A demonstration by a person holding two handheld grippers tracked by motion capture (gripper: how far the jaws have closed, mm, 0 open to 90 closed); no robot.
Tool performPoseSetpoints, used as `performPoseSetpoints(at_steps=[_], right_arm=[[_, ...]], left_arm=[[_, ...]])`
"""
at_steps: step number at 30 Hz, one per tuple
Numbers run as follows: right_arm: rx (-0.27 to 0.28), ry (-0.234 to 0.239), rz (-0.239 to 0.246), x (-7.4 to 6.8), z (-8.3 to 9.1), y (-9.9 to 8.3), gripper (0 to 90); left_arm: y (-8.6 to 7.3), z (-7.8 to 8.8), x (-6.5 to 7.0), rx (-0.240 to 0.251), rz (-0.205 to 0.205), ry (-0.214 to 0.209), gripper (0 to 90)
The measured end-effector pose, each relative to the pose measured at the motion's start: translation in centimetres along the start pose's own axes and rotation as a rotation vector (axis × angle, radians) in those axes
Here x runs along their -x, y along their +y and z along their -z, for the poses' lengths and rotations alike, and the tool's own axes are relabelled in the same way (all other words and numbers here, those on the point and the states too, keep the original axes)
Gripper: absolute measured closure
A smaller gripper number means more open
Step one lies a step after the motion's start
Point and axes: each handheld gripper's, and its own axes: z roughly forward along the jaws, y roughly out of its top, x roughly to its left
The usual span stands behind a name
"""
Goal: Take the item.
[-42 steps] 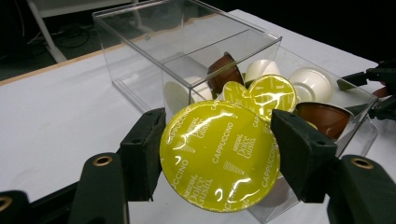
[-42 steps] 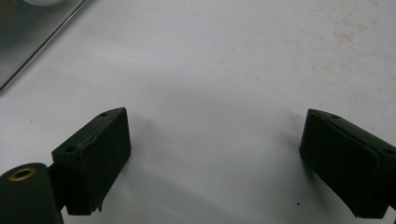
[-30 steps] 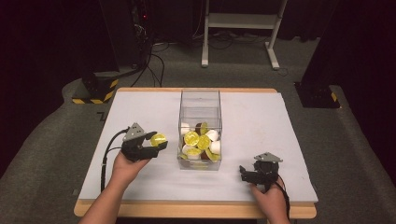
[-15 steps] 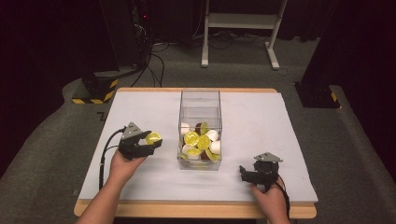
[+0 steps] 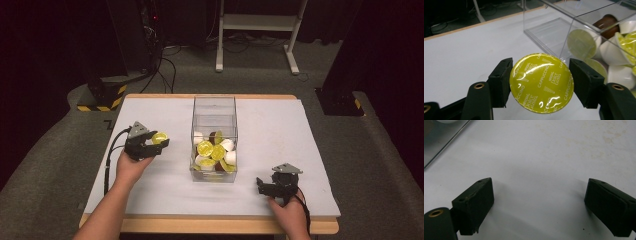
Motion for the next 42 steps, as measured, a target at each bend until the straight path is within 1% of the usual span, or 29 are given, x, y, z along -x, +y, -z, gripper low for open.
performPoseSetpoints(at_steps=[1,2,4,5,6,7,8,10,12,14,15,16,17,19,20,21,23,25,26,27,30,31,33,34,35,37,38,39,42], right_arm=[[0.0,0.0,0.0,0.0,0.0,0.0,8.8],[0.0,0.0,0.0,0.0,0.0,0.0,8.8],[0.0,0.0,0.0,0.0,0.0,0.0,8.8],[0.0,0.0,0.0,0.0,0.0,0.0,8.8],[0.0,-0.001,0.0,0.0,0.0,0.0,8.8],[0.0,-0.001,0.001,0.0,0.0,0.0,8.8],[0.0,-0.001,0.001,0.0,0.0,0.0,8.8],[0.0,-0.001,0.001,0.0,0.0,0.0,8.8],[0.0,-0.001,0.0,0.0,0.0,0.0,8.8],[0.0,0.0,0.0,0.0,0.0,0.0,8.8],[-0.001,0.0,0.0,0.0,0.0,0.0,8.8],[0.0,0.0,0.0,0.0,0.0,0.0,8.8],[0.0,0.0,0.0,0.0,0.0,0.0,8.7],[0.0,0.0,0.0,0.0,0.0,0.0,8.8],[-0.001,0.0,0.0,0.0,0.0,0.0,8.7],[-0.001,0.0,0.0,0.0,0.0,0.0,8.8],[-0.001,0.0,0.0,0.0,0.0,0.0,8.7],[0.0,0.0,0.0,0.0,0.0,0.0,8.8],[0.0,0.0,0.0,0.0,0.0,0.0,8.8],[0.0,0.0,0.0,0.0,0.0,0.0,8.8],[0.0,0.0,0.0,0.0,0.0,0.0,8.8],[0.0,0.0,0.0,0.0,0.0,0.0,8.7],[0.0,0.0,-0.001,0.0,0.0,0.0,8.7],[0.0,0.0,0.0,0.0,0.0,0.0,8.8],[0.0,0.0,0.0,0.0,0.0,0.0,8.7],[0.0,0.0,0.0,0.0,0.0,0.0,8.8],[0.0,0.0,-0.001,0.0,0.0,0.0,8.8],[0.0,0.0,0.0,0.0,0.0,0.0,8.8],[0.0,0.0,0.0,0.0,0.0,0.0,8.8]], left_arm=[[0.0,-0.3,-0.1,-0.001,0.005,0.005,38.0],[0.0,-0.4,-0.3,-0.01,-0.003,0.007,38.0],[-0.1,-1.0,-0.6,-0.008,0.004,0.017,37.9],[-0.1,-1.2,-0.9,-0.018,-0.005,0.019,37.9],[-0.2,-1.5,-1.0,-0.011,0.005,0.027,38.0],[-0.3,-1.7,-1.2,-0.014,-0.003,0.032,38.0],[-0.4,-1.9,-1.3,-0.012,0.004,0.037,37.9],[-0.6,-2.4,-1.9,-0.024,-0.002,0.052,38.0],[-0.7,-2.8,-2.2,-0.013,0.016,0.062,37.9],[-0.8,-3.1,-2.7,-0.009,0.017,0.078,37.9],[-0.9,-3.3,-3.0,-0.015,0.012,0.088,38.0],[-0.9,-3.4,-3.2,-0.012,0.018,0.095,38.0],[-1.0,-3.6,-3.6,-0.02,0.019,0.107,37.9],[-1.1,-4.0,-4.2,-0.019,0.038,0.124,37.9],[-1.3,-4.2,-4.5,-0.026,0.041,0.135,38.0],[-1.4,-4.3,-4.8,-0.025,0.042,0.146,38.0],[-1.6,-4.7,-5.2,-0.023,0.059,0.157,37.9],[-1.8,-4.9,-5.6,-0.023,0.063,0.176,38.0],[-2.0,-5.0,-5.7,-0.022,0.072,0.18,38.0],[-2.1,-5.1,-5.9,-0.024,0.066,0.186,38.0],[-2.5,-5.3,-6.3,-0.019,0.079,0.207,37.9],[-2.6,-5.3,-6.4,-0.02,0.078,0.214,38.0],[-2.8,-5.4,-6.6,-0.017,0.082,0.219,38.0],[-2.9,-5.4,-6.6,-0.004,0.094,0.22,38.0],[-2.9,-5.4,-6.7,-0.003,0.1,0.219,37.9],[-2.9,-5.5,-6.6,0.005,0.097,0.224,37.9],[-2.9,-5.5,-6.6,-0.004,0.086,0.225,37.9],[-3.0,-5.5,-6.5,0.003,0.088,0.228,37.9],[-3.0,-5.5,-6.5,-0.004,0.085,0.229,37.7]])
